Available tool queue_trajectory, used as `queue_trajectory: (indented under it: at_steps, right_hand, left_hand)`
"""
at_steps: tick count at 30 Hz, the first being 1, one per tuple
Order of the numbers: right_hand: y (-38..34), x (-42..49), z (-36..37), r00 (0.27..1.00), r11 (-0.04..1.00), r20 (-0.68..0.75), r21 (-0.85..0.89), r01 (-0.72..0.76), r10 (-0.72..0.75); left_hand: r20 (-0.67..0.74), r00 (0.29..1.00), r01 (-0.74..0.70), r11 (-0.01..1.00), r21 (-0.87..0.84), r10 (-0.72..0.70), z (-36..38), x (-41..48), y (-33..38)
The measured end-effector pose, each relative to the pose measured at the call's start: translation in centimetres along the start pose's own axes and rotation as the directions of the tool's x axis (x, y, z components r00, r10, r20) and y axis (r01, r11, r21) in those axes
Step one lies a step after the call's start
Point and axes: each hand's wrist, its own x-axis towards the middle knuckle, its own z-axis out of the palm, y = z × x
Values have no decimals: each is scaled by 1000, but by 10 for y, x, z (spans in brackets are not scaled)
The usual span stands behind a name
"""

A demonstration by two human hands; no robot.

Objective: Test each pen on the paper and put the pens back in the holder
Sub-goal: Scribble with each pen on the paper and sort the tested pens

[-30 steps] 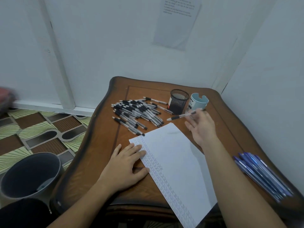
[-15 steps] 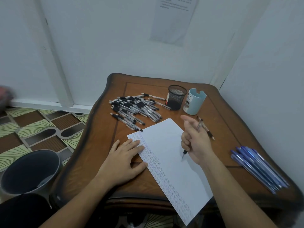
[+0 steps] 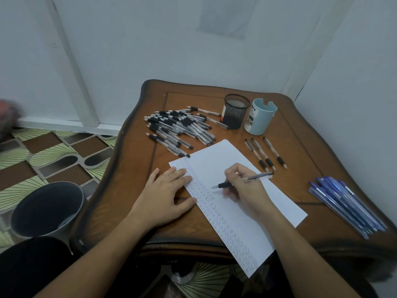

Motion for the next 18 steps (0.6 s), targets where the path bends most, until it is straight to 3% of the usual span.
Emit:
queue_trajectory:
  at_steps: [3, 8, 18]
  right_hand:
    - [4, 3, 2, 998, 999, 59, -43, -11, 14]
    - [17, 8, -1, 999, 993, -22, -119, 28, -31]
    - [23, 6, -1, 997, 971, -19, -230, 64, -70]
  left_hand:
    - [0, 1000, 1, 1000, -1, -1, 0, 0, 0]
    - [-12, 1000, 3, 1000, -11, -3, 1, 0, 0]
    - [-6, 1000, 4, 1000, -1, -4, 1, 1, 0]
